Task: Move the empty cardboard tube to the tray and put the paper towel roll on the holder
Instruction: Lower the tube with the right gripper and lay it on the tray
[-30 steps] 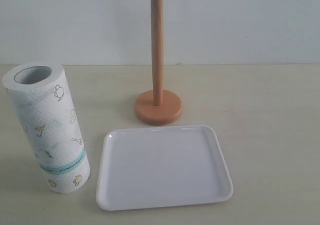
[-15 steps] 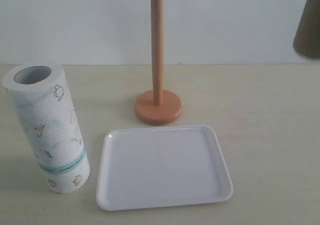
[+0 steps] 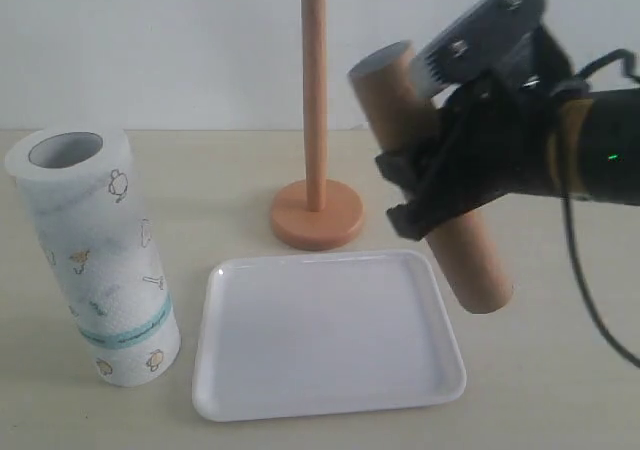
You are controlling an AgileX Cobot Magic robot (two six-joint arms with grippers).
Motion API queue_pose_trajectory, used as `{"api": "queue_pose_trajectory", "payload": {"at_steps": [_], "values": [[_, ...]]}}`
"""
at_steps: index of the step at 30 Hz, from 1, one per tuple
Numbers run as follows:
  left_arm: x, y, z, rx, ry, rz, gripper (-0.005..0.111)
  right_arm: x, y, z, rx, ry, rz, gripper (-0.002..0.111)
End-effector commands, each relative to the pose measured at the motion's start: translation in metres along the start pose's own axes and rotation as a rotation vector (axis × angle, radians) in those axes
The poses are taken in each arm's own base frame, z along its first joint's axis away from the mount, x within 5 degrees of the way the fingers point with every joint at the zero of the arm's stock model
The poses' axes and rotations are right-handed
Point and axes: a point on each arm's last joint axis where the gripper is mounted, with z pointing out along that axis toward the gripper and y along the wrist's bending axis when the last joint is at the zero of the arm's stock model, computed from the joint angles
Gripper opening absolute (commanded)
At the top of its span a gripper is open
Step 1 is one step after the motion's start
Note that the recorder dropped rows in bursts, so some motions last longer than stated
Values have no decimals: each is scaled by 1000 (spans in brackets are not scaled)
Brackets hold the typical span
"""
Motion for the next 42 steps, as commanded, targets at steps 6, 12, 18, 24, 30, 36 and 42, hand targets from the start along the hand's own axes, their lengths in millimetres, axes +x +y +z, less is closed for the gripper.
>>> {"api": "queue_pose_trajectory", "payload": {"at_steps": [6, 12, 18, 24, 30, 36, 42], "values": [[1, 0, 0, 1, -3, -10, 4, -33, 46, 17, 236, 448, -428, 0], [1, 0, 0, 1, -3, -10, 4, -57, 79, 70, -214, 606, -678, 0], [1, 0, 0, 1, -3, -10, 4, -35, 98, 123, -462, 752, -819, 0], [1, 0, 0, 1, -3, -10, 4, -10, 109, 146, -519, 794, -865, 0], [1, 0, 0, 1, -3, -10, 4, -10, 115, 156, -483, 734, -779, 0], [1, 0, 0, 1, -3, -10, 4, -14, 119, 159, -468, 667, -702, 0], [1, 0, 0, 1, -3, -10, 4, -11, 121, 159, -477, 694, -659, 23]]}}
